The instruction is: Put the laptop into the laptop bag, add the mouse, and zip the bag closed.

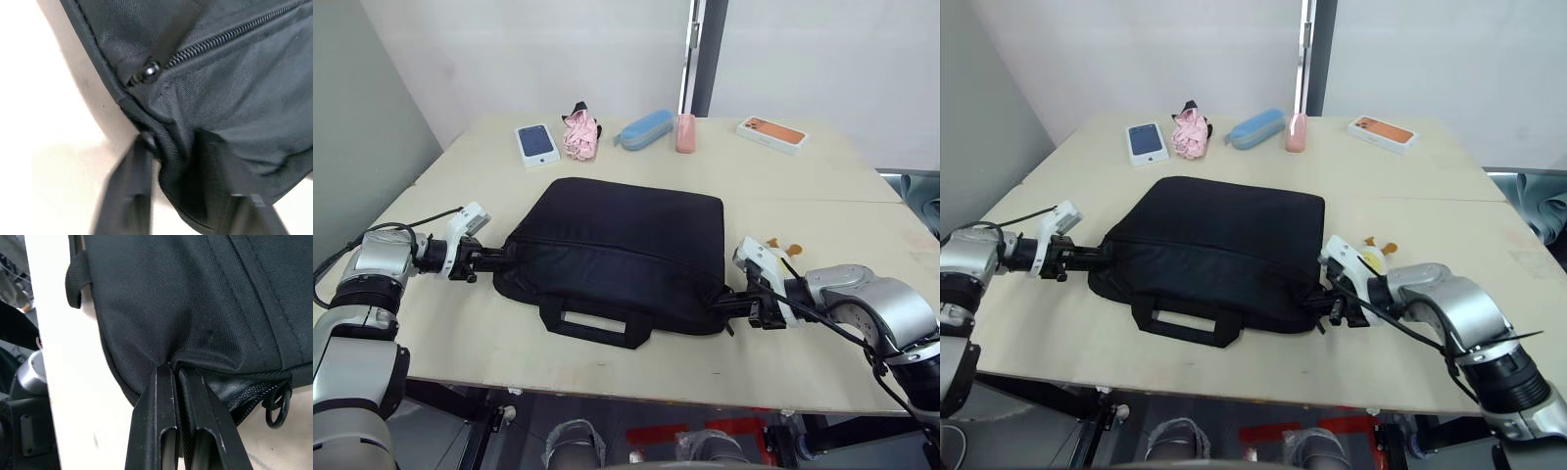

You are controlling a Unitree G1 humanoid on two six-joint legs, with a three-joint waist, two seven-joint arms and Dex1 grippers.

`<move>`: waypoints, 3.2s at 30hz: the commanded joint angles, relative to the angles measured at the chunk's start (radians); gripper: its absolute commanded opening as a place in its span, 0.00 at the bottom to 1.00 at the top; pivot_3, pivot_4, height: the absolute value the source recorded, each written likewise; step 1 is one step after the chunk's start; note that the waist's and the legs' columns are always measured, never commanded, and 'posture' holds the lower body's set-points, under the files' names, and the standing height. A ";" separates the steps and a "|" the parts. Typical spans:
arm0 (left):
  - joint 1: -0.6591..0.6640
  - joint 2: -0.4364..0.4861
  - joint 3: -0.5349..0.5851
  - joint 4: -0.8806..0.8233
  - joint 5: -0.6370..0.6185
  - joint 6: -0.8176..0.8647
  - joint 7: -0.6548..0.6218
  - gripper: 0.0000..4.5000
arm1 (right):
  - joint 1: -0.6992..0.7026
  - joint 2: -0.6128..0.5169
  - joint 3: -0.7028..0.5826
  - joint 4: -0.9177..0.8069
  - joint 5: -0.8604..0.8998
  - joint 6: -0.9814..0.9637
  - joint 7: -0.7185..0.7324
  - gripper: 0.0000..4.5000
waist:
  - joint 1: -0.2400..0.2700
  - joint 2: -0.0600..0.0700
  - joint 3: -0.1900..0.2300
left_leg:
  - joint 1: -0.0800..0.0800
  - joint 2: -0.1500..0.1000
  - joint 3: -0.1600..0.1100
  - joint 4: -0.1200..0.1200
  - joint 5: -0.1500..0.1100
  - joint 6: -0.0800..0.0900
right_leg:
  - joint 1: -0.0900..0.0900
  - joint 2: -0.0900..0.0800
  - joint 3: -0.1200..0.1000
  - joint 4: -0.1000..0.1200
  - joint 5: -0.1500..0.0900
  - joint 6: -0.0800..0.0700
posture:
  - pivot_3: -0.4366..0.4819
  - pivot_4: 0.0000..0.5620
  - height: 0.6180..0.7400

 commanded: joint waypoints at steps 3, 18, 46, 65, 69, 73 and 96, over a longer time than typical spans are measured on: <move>-0.013 0.017 0.014 -0.002 0.029 -0.081 0.000 0.87 | -0.003 -0.025 -0.060 -0.024 0.087 -0.012 0.049 0.36 | -0.001 0.000 0.000 | 0.000 0.000 0.000 0.001 0.000 0.000 | 0.000 0.000 0.000 0.002 0.000 0.000 | 0.48 0.27 1.00; -0.060 0.022 0.064 -0.411 -0.303 -0.085 -0.183 0.95 | 0.149 -0.228 -0.641 -0.082 0.305 -0.056 0.092 0.81 | 0.041 -0.001 0.000 | 0.000 0.000 0.000 0.004 0.000 0.000 | 0.000 -0.001 0.000 0.004 0.000 0.000 | 0.48 0.27 1.00; -0.113 -0.508 -0.234 0.048 0.008 -0.778 -0.179 0.00 | 0.143 -0.008 -0.550 0.039 0.273 0.133 -0.536 0.81 | 0.035 0.002 -0.001 | 0.001 -0.004 0.002 0.011 0.001 0.003 | 0.001 -0.004 0.006 0.010 0.003 0.006 | 0.48 0.27 1.00; -0.029 -0.462 -0.278 -0.021 0.143 -0.818 -0.102 0.00 | 0.036 -0.066 -0.180 0.188 0.002 -0.041 -0.448 0.02 | 0.015 0.002 -0.002 | 0.017 -0.004 0.003 0.007 0.000 0.003 | 0.019 -0.004 0.006 0.002 0.003 0.007 | 0.48 0.27 1.00; -0.011 -0.451 -0.309 -0.007 0.181 -0.822 -0.119 0.00 | -0.069 -0.045 -0.153 0.252 -0.042 -0.059 -0.456 0.01 | 0.003 0.003 -0.005 | 0.017 -0.004 0.003 0.007 0.000 0.003 | 0.020 -0.005 0.006 0.002 0.003 0.006 | 0.48 0.27 1.00; 0.003 -0.447 -0.326 0.004 0.201 -0.834 -0.129 0.00 | -0.156 -0.037 -0.108 0.315 -0.093 -0.094 -0.442 0.01 | -0.001 0.003 -0.007 | 0.018 -0.004 0.003 0.006 0.000 0.003 | 0.020 -0.005 0.006 0.002 0.003 0.006 | 0.48 0.27 1.00; 0.037 -0.453 -0.321 -0.026 0.161 -0.828 -0.155 0.00 | -0.256 0.013 -0.097 0.416 -0.142 -0.112 -0.285 0.54 | -0.009 0.006 -0.021 | 0.019 -0.004 0.007 -0.004 0.000 0.003 | 0.019 -0.004 0.006 -0.007 0.003 0.006 | 0.48 0.27 1.00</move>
